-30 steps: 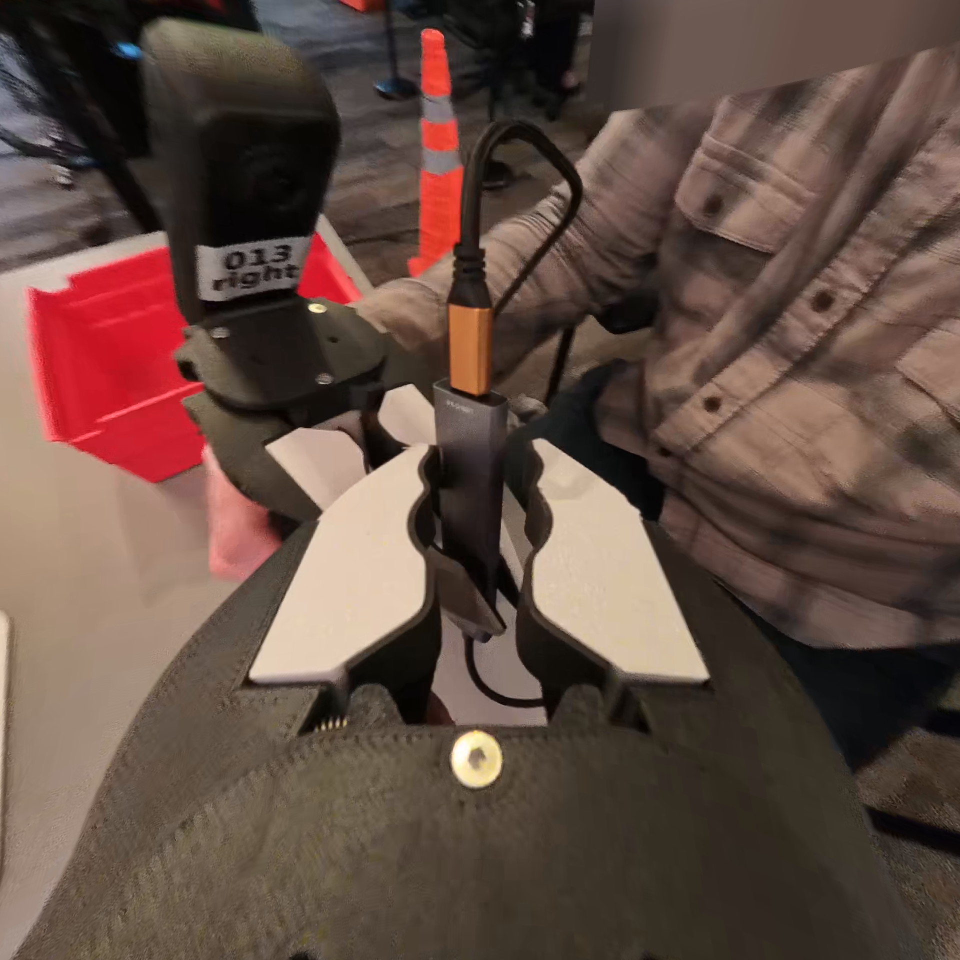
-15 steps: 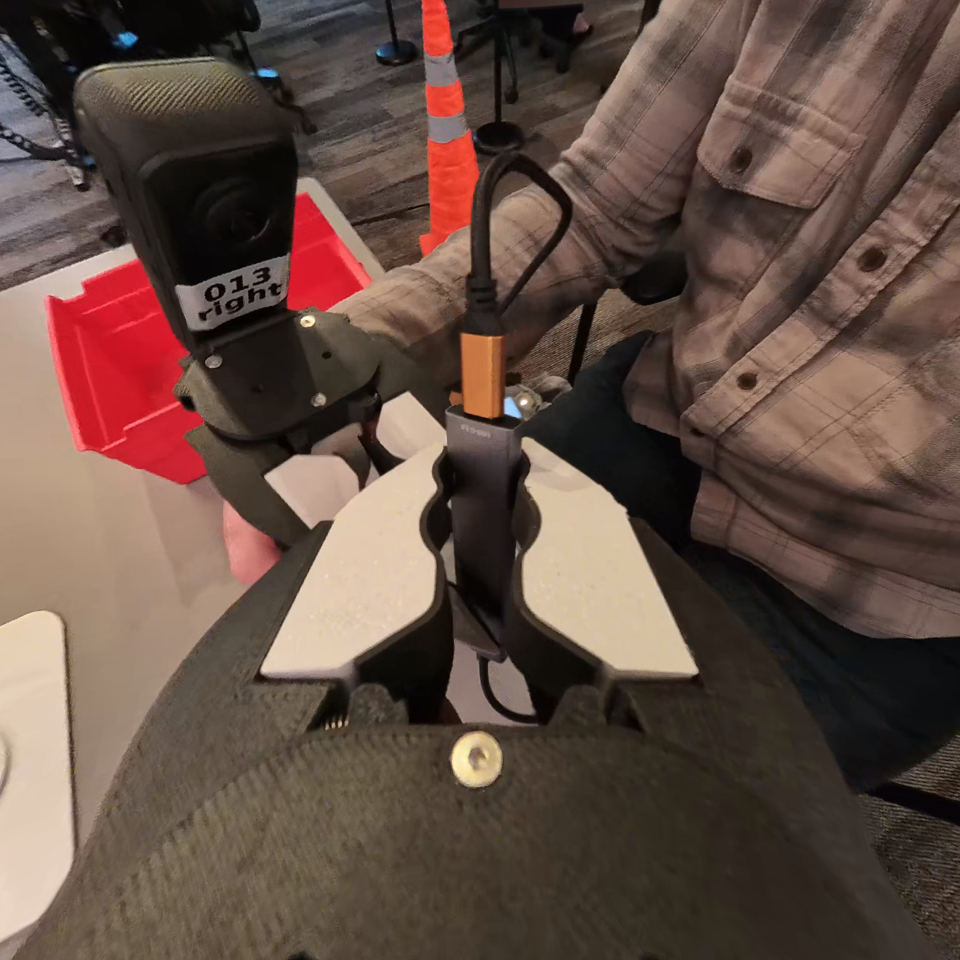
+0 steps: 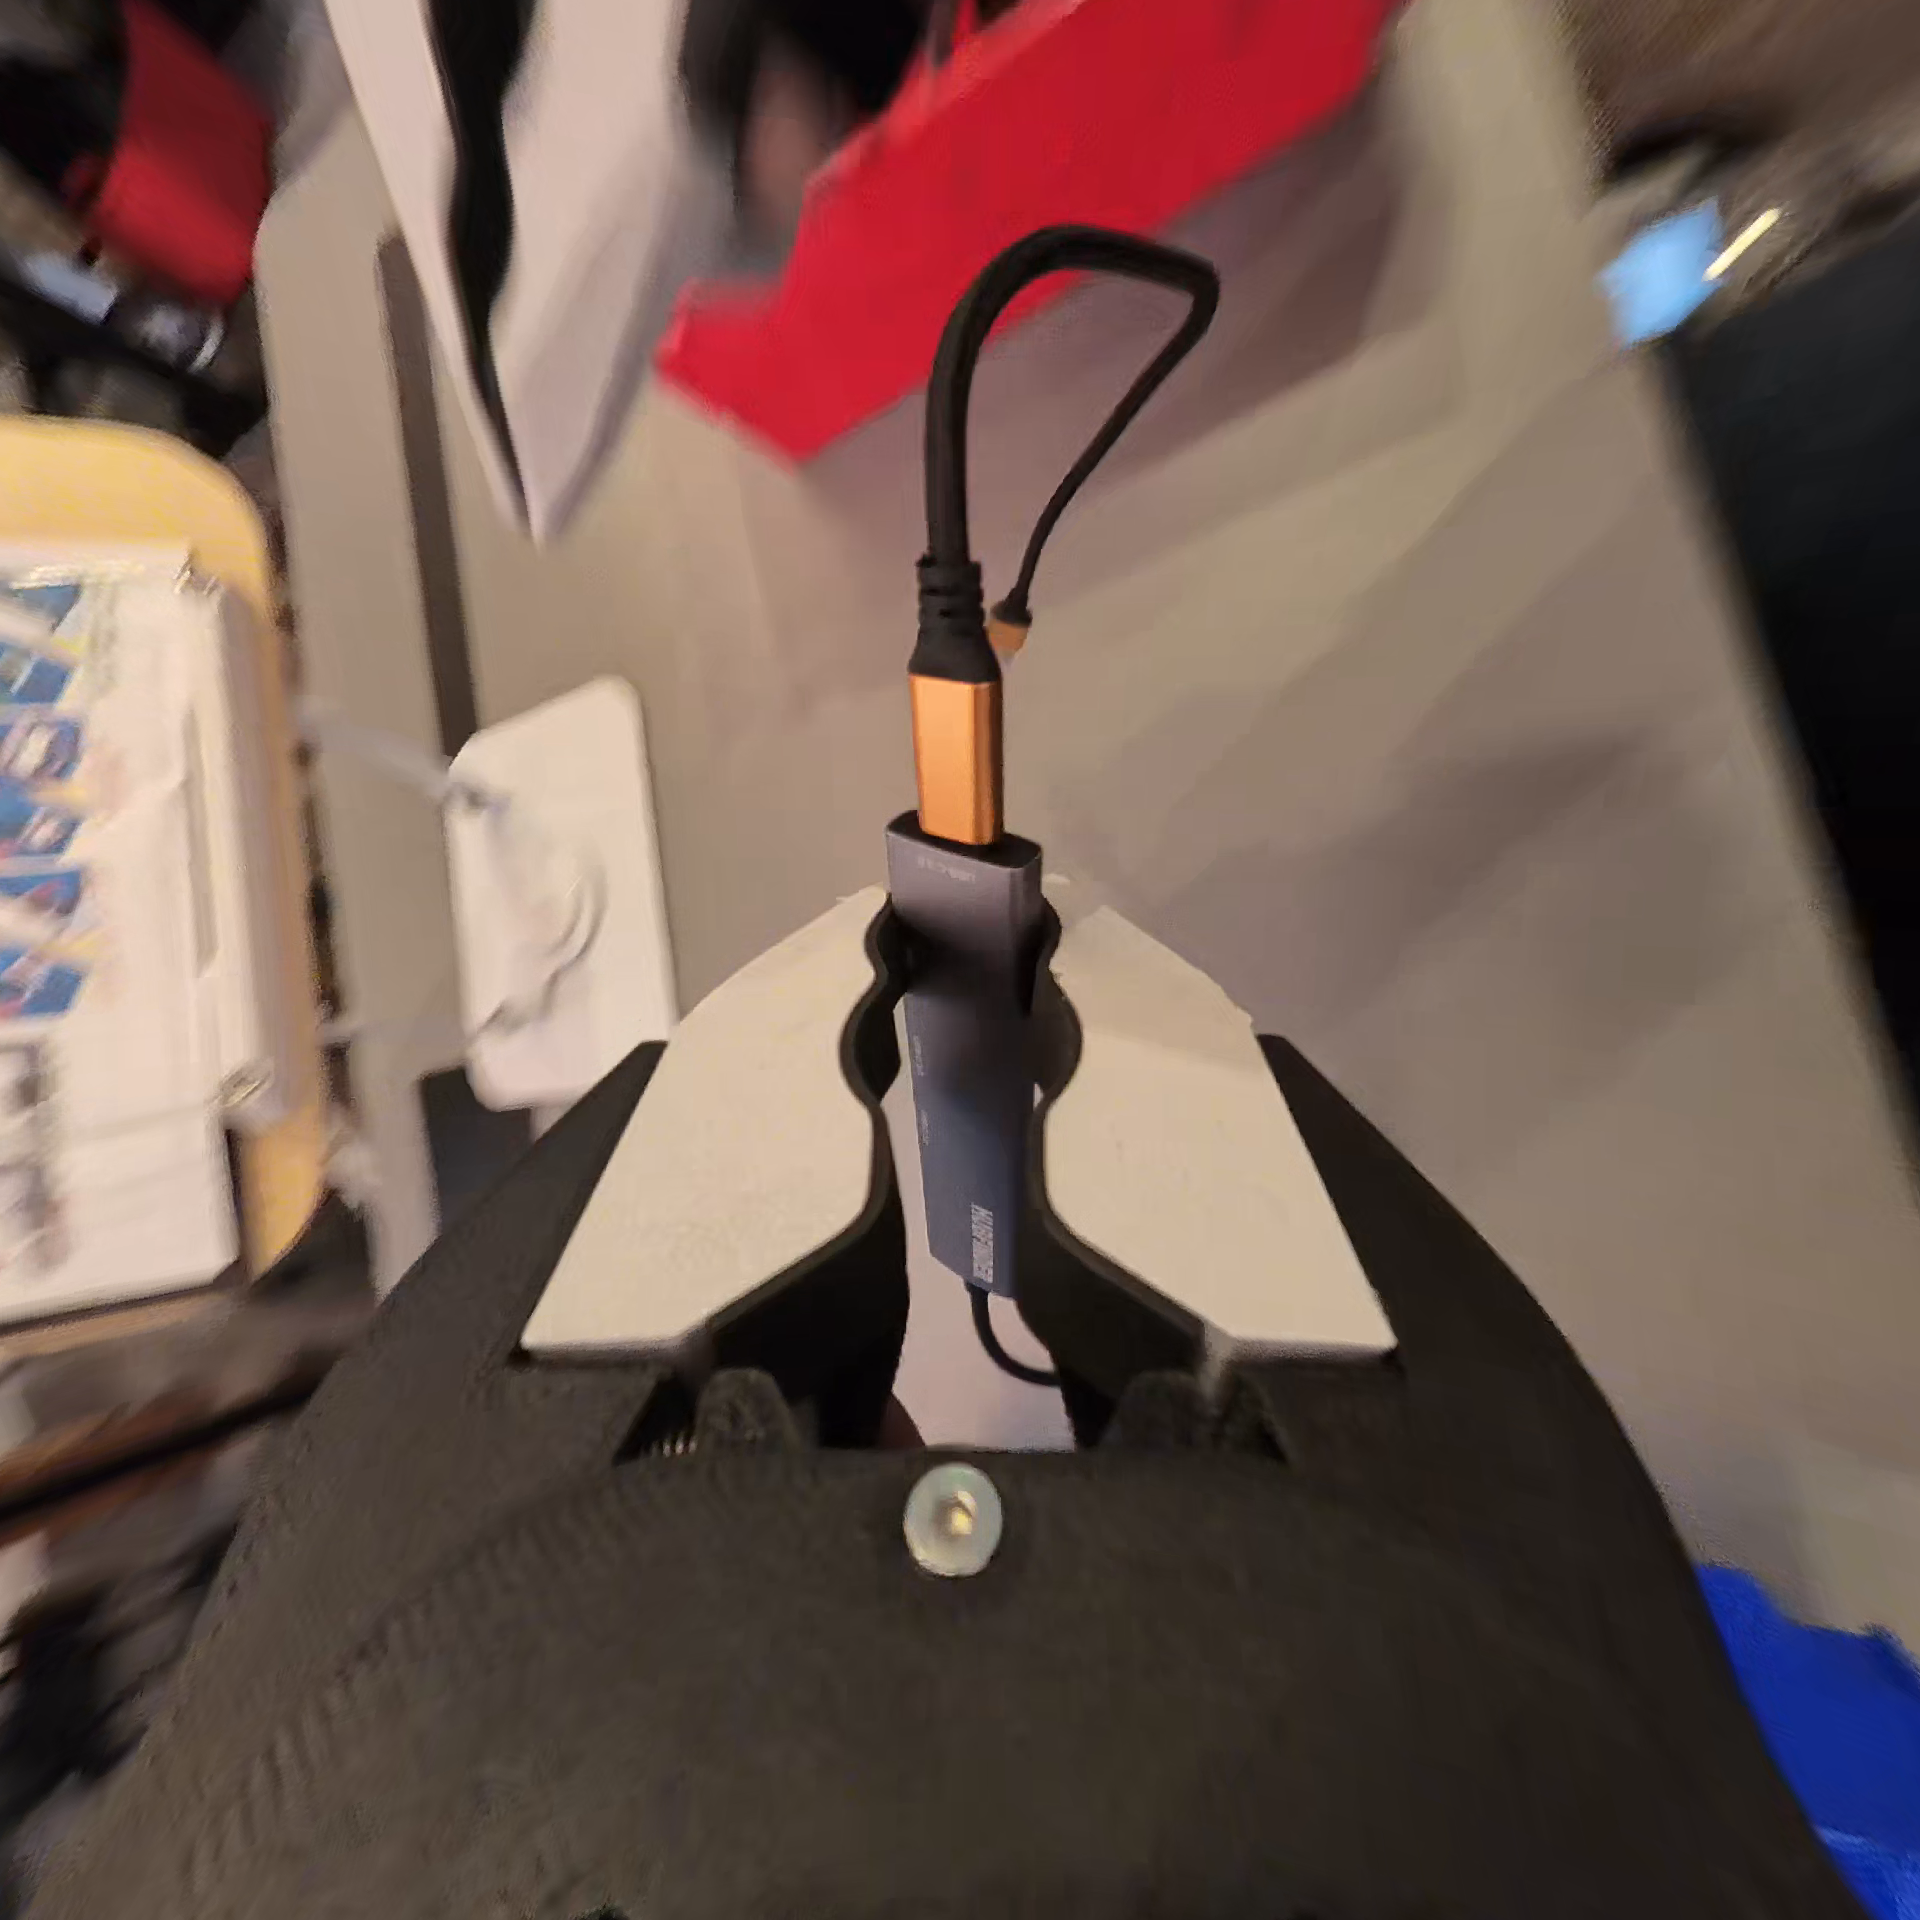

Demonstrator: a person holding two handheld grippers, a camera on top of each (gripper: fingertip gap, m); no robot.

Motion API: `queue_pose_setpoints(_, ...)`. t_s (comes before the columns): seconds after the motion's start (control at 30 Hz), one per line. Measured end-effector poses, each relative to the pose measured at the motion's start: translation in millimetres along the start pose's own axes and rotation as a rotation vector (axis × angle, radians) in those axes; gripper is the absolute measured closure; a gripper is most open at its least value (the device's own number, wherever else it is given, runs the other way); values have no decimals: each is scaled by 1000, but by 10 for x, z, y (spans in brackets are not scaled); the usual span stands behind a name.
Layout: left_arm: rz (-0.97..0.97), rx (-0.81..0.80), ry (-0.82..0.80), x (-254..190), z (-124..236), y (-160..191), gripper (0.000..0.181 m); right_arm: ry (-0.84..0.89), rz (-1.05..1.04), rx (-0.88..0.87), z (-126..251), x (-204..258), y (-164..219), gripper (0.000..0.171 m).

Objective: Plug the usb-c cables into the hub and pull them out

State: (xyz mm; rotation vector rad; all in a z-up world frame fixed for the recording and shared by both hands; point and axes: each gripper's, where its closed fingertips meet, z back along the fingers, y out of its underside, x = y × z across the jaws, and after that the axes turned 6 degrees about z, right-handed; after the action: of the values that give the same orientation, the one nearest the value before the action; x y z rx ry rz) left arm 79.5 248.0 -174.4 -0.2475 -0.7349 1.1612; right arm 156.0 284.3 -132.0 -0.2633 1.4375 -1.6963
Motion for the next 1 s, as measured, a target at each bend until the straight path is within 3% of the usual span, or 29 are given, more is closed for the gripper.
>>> queue_pose_setpoints(0.1,-36,97,-79,92,-53,125,161,-94,3,-89,95,224,-200,171)
queue_pose_setpoints(0.17,-41,137,-115,141,-74,164,161,-169,-5,-119,112,393,-306,159)
queue_pose_setpoints(0.23,-50,167,-144,176,-88,185,162,-234,19,-97,65,586,-324,145)
queue_pose_setpoints(0.3,-48,174,-152,180,-99,170,161,-216,80,-23,-54,677,-222,143)
queue_pose_setpoints(0.37,-60,182,-164,179,-109,153,162,-197,110,45,-178,733,-98,145)
queue_pose_setpoints(0.47,-75,197,-165,150,-125,133,161,-193,92,40,-278,787,-66,163)
queue_pose_setpoints(1.0,-57,200,-182,172,-137,134,162,-252,-153,-129,-252,771,-236,161)
